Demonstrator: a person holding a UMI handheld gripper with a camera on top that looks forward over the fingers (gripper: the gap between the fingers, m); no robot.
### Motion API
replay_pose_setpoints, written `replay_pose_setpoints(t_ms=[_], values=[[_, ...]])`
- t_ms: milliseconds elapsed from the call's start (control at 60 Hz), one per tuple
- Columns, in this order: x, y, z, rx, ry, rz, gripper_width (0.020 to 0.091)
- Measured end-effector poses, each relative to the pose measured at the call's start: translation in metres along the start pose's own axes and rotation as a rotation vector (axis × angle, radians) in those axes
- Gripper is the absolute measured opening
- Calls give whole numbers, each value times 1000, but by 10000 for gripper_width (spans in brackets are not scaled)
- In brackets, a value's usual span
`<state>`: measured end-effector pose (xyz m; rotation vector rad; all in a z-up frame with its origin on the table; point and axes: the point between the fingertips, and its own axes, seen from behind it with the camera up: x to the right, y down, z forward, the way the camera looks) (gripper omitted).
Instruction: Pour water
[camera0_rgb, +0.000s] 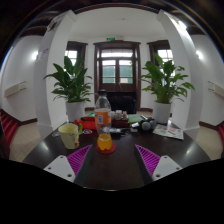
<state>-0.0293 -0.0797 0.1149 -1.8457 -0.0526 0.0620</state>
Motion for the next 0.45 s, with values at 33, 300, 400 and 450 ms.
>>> replay_pose_setpoints(t_ms=[33,300,400,450], values=[[4,0,-6,0,19,7,839],[37,-8,-48,14,122,15,834],[40,-19,-56,43,120,9,828],[38,-28,-57,66,106,10,829]])
